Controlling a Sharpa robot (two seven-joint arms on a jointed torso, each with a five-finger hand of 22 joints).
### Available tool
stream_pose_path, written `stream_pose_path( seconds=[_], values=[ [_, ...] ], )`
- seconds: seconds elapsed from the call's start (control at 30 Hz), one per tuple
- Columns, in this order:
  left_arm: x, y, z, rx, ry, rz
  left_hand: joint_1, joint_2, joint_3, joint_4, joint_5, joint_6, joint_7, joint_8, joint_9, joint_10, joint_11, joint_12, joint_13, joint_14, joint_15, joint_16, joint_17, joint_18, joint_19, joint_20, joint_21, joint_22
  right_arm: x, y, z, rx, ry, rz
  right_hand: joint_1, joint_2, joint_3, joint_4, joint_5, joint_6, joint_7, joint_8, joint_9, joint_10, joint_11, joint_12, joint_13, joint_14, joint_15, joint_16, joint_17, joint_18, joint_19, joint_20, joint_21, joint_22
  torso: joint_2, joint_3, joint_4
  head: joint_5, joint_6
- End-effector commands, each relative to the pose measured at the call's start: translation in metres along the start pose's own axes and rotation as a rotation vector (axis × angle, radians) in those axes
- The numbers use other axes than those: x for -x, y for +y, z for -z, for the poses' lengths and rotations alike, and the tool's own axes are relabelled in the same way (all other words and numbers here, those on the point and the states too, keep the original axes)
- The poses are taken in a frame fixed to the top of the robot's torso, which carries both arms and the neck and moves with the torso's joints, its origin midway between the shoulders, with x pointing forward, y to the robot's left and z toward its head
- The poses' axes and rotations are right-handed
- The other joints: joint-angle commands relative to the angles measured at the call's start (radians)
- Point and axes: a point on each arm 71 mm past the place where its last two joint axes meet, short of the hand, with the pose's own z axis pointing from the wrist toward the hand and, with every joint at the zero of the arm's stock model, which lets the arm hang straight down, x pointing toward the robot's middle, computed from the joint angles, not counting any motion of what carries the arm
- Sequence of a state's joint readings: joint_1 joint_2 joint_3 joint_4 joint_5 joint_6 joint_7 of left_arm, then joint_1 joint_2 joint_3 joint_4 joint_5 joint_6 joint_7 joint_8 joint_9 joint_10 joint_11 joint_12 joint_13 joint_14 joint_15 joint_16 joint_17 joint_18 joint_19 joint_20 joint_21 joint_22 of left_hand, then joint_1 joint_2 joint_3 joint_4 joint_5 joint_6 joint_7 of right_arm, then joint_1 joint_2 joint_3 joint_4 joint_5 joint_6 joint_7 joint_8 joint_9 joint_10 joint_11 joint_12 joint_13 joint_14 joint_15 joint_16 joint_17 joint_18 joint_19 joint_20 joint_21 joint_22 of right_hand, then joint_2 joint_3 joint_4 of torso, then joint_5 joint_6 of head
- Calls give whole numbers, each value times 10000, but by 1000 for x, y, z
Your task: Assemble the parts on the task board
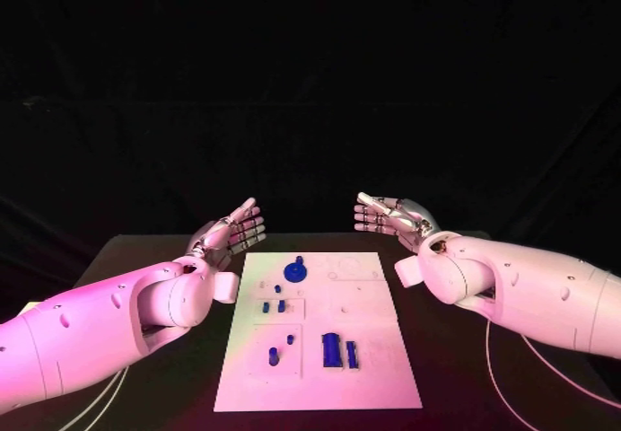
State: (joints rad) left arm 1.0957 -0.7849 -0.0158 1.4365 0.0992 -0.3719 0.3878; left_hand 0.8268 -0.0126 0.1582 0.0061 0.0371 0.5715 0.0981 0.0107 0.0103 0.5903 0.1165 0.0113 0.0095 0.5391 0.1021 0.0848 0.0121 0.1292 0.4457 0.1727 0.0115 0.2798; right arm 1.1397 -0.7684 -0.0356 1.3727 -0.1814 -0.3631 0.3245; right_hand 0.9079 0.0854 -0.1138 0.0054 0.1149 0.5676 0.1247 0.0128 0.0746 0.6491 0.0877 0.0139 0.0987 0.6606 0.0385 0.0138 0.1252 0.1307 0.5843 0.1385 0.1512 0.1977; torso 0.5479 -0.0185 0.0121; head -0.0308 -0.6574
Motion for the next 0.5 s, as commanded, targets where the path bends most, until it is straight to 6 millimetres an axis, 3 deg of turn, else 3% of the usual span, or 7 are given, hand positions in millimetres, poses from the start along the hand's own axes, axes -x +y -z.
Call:
stream_pose_path(
  seconds=[0.03,0.17,0.2,0.27,0.3,0.33,0.5],
  values=[
    [-5,-2,5,-647,-865,-744,-2624,126,-502,-61,-371,-1811,-981,-107,-103,-1874,-370,-113,-95,-1710,-1021,-848,-121,-422,-1414,-548,-115,-889,-6,0,7,422,-1179,-306,-2896,-854,352,-54,-369,-1811,-398,-128,-746,-2072,-877,-139,-987,-2107,-385,-138,-398,-392,-1862,-441,-483,-631,-28,133,-87,206,386],
    [-15,0,13,-1023,-1434,-1240,-3536,126,-675,-61,-371,-2446,-981,-107,-103,-2524,-1165,-113,-95,-2305,-1021,-848,-121,-528,-1905,-739,-115,-1198,-21,-3,19,517,-1933,-643,-3879,-854,1138,-54,-1149,-2426,-533,-128,-746,-2774,-877,-139,-987,-2826,-385,-138,-534,-501,-2499,-590,-647,-845,-36,181,-118,300,560],
    [-17,0,15,-1093,-1533,-1328,-3721,126,-714,-61,-371,-2575,-981,-107,-103,-2656,-1165,-113,-95,-2428,-1021,-848,-121,-527,-2010,-775,-115,-1259,-24,-3,22,523,-2067,-693,-4084,-854,1138,-54,-1149,-2554,-1247,-128,-746,-2918,-877,-139,-987,-2975,-385,-138,-1252,-500,-2629,-622,-678,-891,-37,184,-120,306,572],
    [-20,1,18,-1218,-1704,-1483,-4080,126,-771,-61,-371,-2817,-981,-107,-103,-2912,-1165,-113,-95,-2661,-1021,-848,-121,-527,-2201,-851,-115,-1381,-28,-4,26,526,-2302,-773,-4490,-854,1138,-54,-1149,-2808,-1247,-128,-746,-3214,-877,-139,-987,-3271,-385,-138,-1252,-1307,-2891,-683,-740,-979,-37,185,-121,308,574],
    [-22,1,19,-1272,-1776,-1548,-4243,126,-800,-61,-371,-2932,-981,-107,-103,-3031,-1165,-113,-95,-2767,-1021,-848,-121,-527,-2290,-883,-115,-1435,-30,-4,28,524,-2400,-804,-4604,-854,1138,-54,-1149,-2867,-1247,-128,-746,-3292,-877,-139,-987,-3352,-385,-138,-1252,-1307,-2961,-1385,-763,-1003,-37,185,-121,308,574],
    [-22,1,19,-1296,-1809,-1578,-4458,126,-841,-61,-371,-3084,-981,-107,-103,-3185,-1165,-113,-95,-2909,-1021,-848,-121,-1292,-2405,-932,-115,-1510,-31,-4,28,523,-2445,-817,-4725,-854,1138,-54,-1149,-2941,-1247,-128,-746,-3387,-877,-139,-987,-3441,-385,-138,-1252,-1307,-3039,-1385,-785,-1031,-37,185,-121,308,574],
    [-26,1,23,-1459,-2021,-1772,-5069,126,-1582,-61,-371,-3508,-981,-107,-103,-3620,-1165,-113,-95,-3307,-1021,-848,-121,-1292,-2729,-1727,-115,-1715,-37,-5,34,504,-2745,-897,-5569,-854,1138,-54,-1149,-3481,-1247,-128,-746,-3985,-877,-139,-987,-4053,-385,-138,-1252,-1307,-3578,-1385,-1512,-1214,-37,185,-121,308,574]
  ],
)
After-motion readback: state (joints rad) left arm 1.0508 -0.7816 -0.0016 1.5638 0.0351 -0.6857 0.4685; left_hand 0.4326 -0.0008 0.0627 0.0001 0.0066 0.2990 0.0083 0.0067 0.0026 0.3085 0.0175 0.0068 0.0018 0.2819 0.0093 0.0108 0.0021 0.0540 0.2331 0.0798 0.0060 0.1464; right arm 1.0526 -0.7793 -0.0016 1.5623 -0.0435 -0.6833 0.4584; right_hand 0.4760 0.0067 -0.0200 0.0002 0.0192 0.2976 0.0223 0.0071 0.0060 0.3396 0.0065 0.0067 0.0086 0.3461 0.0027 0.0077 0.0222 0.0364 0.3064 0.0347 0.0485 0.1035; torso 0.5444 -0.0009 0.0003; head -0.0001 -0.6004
